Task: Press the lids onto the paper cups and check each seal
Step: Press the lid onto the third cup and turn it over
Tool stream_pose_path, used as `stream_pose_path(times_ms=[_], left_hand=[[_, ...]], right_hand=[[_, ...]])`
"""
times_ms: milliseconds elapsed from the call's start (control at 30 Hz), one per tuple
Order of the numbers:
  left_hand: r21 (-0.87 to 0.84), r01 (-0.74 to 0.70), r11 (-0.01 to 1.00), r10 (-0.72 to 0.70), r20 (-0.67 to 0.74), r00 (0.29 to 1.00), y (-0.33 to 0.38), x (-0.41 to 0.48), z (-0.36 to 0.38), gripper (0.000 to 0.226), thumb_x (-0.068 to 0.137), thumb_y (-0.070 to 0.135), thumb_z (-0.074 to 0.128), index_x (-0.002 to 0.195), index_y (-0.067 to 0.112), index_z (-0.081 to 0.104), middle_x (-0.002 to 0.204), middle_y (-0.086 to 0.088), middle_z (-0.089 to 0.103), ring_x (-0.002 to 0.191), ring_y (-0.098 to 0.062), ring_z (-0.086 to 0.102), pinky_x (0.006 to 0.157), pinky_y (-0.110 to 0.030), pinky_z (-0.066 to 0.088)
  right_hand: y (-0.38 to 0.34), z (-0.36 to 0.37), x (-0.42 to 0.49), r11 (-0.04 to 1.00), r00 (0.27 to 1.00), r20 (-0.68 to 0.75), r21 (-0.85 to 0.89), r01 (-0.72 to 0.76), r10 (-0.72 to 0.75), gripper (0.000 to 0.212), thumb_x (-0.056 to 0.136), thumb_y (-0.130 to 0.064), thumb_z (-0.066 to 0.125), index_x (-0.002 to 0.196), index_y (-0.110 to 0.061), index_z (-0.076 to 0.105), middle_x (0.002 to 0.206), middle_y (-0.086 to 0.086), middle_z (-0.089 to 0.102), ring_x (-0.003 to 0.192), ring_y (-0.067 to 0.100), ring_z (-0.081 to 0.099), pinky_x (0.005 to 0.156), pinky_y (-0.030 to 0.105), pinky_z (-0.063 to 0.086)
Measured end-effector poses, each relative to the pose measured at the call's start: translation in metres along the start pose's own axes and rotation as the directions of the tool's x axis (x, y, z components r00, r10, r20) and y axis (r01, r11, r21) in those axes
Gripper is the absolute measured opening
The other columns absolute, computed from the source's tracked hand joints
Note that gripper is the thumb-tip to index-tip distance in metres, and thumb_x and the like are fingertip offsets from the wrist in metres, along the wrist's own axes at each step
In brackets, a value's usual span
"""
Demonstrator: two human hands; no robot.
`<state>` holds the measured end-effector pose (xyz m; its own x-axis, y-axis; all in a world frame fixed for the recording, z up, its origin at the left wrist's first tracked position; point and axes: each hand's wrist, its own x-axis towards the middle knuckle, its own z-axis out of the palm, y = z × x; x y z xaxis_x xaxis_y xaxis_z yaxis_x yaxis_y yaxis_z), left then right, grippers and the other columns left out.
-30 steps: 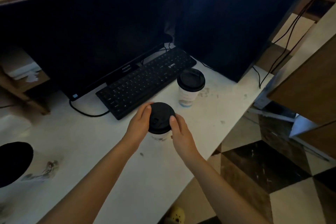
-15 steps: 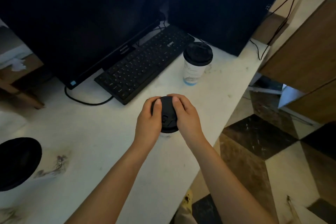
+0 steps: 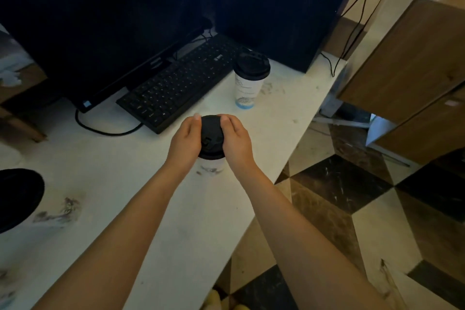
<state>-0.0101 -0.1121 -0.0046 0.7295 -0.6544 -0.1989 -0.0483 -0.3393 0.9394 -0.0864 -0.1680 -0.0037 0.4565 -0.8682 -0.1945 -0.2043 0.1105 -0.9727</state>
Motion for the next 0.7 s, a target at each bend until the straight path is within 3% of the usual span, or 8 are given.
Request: stream_pose_path(times_ms=[167, 267, 367, 433, 500, 600, 700], left_hand=[[0.177, -0.005, 0.984, -0.018, 0.126, 0.992, 0.009, 0.006, -0.015, 0.050, 0.099, 0.048, 0.027, 0.128, 0.020, 0.056, 0.116, 0.003, 0.053, 0.109, -0.012, 0.049, 0.093, -0.026, 0.036], [0.327, -0.093, 0.940, 0.065, 0.093, 0.993, 0.012, 0.013, -0.020, 0.050, 0.095, 0.053, 0.034, 0.110, 0.015, 0.063, 0.105, 0.000, 0.061, 0.100, -0.016, 0.055, 0.084, -0.029, 0.039], [0.425, -0.189, 0.885, 0.181, 0.060, 0.982, 0.017, 0.018, -0.022, 0.051, 0.094, 0.053, 0.037, 0.096, 0.011, 0.065, 0.094, -0.009, 0.068, 0.091, -0.023, 0.062, 0.078, -0.035, 0.047], [0.426, -0.223, 0.877, 0.258, -0.024, 0.966, 0.018, 0.017, -0.024, 0.051, 0.096, 0.048, 0.037, 0.093, 0.005, 0.065, 0.090, -0.013, 0.069, 0.088, -0.027, 0.063, 0.079, -0.041, 0.049], [0.395, -0.228, 0.890, 0.279, -0.077, 0.957, 0.015, 0.009, -0.024, 0.044, 0.098, 0.041, 0.038, 0.087, 0.006, 0.062, 0.081, -0.007, 0.065, 0.082, -0.026, 0.060, 0.073, -0.036, 0.046], [0.334, -0.167, 0.928, 0.188, -0.033, 0.982, 0.005, -0.007, -0.010, 0.033, 0.100, 0.030, 0.037, 0.104, 0.012, 0.064, 0.093, 0.004, 0.060, 0.087, -0.014, 0.053, 0.075, -0.024, 0.035], [0.242, -0.139, 0.960, 0.152, -0.033, 0.988, -0.004, -0.008, -0.001, 0.033, 0.100, 0.025, 0.034, 0.112, 0.012, 0.061, 0.097, 0.003, 0.058, 0.091, -0.014, 0.054, 0.076, -0.022, 0.035]], right_hand=[[0.011, -0.008, -0.034, 1.000, 0.999, 0.035, -0.002, 0.000, 0.000, 0.027, 0.103, -0.023, 0.030, 0.124, -0.014, 0.044, 0.110, -0.002, 0.049, 0.100, 0.010, 0.047, 0.070, 0.006, 0.038], [0.015, -0.014, -0.050, 1.000, 0.999, 0.048, 0.011, -0.021, 0.021, 0.012, 0.099, -0.019, 0.042, 0.110, -0.019, 0.040, 0.110, -0.001, 0.047, 0.089, 0.003, 0.048, 0.069, 0.007, 0.037], [0.009, -0.020, -0.051, 0.991, 0.989, 0.072, 0.027, -0.131, 0.129, 0.016, 0.095, -0.023, 0.048, 0.110, -0.019, 0.042, 0.111, 0.000, 0.048, 0.085, 0.002, 0.047, 0.066, 0.012, 0.036], [0.004, -0.022, -0.045, 0.987, 0.986, 0.065, 0.018, -0.157, 0.155, 0.029, 0.096, -0.030, 0.047, 0.122, -0.017, 0.044, 0.112, -0.003, 0.049, 0.088, 0.002, 0.048, 0.070, 0.017, 0.038], [-0.001, -0.021, -0.034, 0.994, 0.993, 0.059, -0.030, -0.101, 0.102, 0.036, 0.099, -0.035, 0.041, 0.130, -0.018, 0.045, 0.116, -0.005, 0.050, 0.100, 0.007, 0.049, 0.083, 0.020, 0.037], [-0.002, -0.013, -0.018, 0.994, 0.991, 0.134, -0.109, 0.013, 0.002, 0.033, 0.101, -0.028, 0.036, 0.125, -0.017, 0.055, 0.116, -0.003, 0.058, 0.106, 0.010, 0.052, 0.089, 0.023, 0.041], [0.008, -0.006, -0.012, 0.997, 0.991, 0.127, -0.053, 0.052, -0.045, 0.027, 0.101, -0.019, 0.037, 0.112, -0.013, 0.061, 0.107, 0.000, 0.063, 0.097, 0.010, 0.056, 0.081, 0.015, 0.045]])
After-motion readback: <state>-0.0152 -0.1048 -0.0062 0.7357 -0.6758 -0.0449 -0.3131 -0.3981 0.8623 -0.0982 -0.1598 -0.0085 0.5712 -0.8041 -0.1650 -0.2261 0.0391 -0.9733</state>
